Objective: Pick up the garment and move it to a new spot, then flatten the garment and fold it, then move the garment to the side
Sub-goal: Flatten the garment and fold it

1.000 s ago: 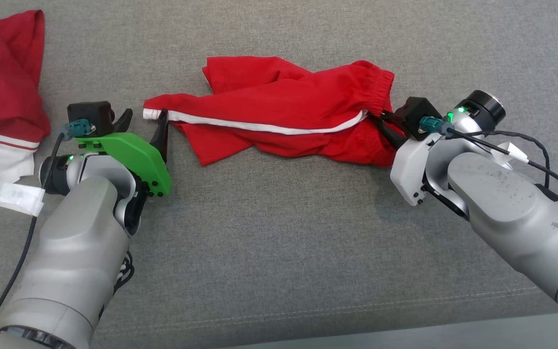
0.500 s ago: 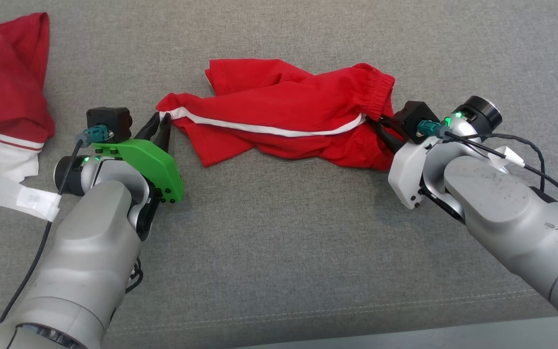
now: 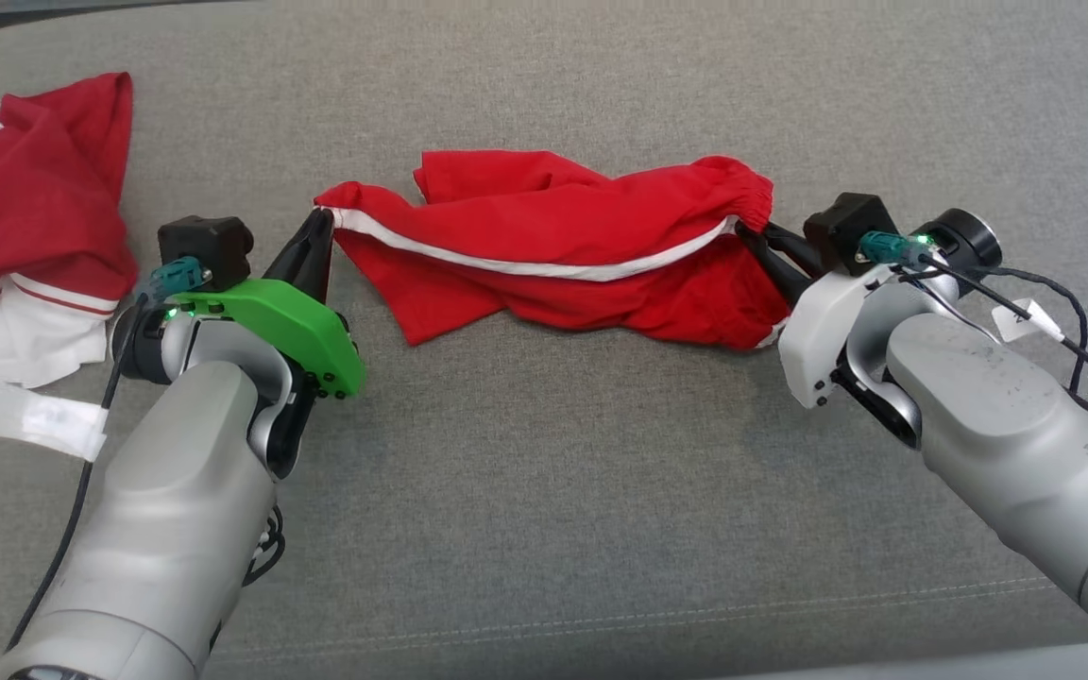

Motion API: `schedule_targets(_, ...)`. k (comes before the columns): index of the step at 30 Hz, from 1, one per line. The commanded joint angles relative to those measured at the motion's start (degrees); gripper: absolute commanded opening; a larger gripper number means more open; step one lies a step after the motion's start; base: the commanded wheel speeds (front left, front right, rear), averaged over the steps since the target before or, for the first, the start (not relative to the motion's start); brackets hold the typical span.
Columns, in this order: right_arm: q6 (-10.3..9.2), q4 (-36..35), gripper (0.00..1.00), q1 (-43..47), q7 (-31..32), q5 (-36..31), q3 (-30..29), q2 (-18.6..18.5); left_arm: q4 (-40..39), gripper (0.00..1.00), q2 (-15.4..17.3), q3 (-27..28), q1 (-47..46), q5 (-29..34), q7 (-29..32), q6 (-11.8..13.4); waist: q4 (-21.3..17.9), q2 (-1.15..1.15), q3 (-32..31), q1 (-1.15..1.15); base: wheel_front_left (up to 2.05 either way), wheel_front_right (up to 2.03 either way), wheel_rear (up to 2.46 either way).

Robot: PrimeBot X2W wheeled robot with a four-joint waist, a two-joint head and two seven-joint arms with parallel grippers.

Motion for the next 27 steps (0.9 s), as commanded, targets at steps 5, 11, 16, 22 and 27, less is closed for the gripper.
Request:
schedule_targets(5, -0.10, -3.6, 0.00, 2.4, -0.9, 2.8, -4.2, -1.0, -8.5, 0.00, 2.0, 4.4, 5.0, 2.8, -0.2, 1.4, 0.5, 0.00, -4.1, 0.00, 0.00, 0.00, 0.00)
schedule_targets(11, -0.10, -11.1, 0.00, 5.7, -1.0, 2.5, -12.0, -3.5, -20.2, 0.00, 3.3, 9.1, 11.9, 5.6, -0.1, 2.8, 0.5, 0.00, -7.4, 0.00, 0.00, 0.00, 0.00)
schedule_targets(16, -0.09, -16.7, 0.00, 9.8, -0.9, 0.1, -17.6, -5.2, -28.7, 0.00, 4.9, 11.9, 16.6, 7.3, -0.1, 4.3, 0.4, 0.00, -10.1, 0.00, 0.00, 0.00, 0.00)
schedule_targets(22, -0.09, -22.7, 0.00, 12.7, -0.5, -1.2, -22.5, -6.2, -39.5, 0.00, 7.6, 15.1, 19.3, 7.5, -0.2, 6.2, 0.5, 0.00, -13.9, 0.00, 0.00, 0.00, 0.00)
schedule_targets(27, -0.10, -32.1, 0.00, 17.0, 1.9, -2.2, -28.7, -7.8, -52.8, 0.00, 10.5, 17.8, 22.3, 8.0, 0.3, 9.3, 0.6, 0.00, -16.4, 0.00, 0.00, 0.00, 0.00)
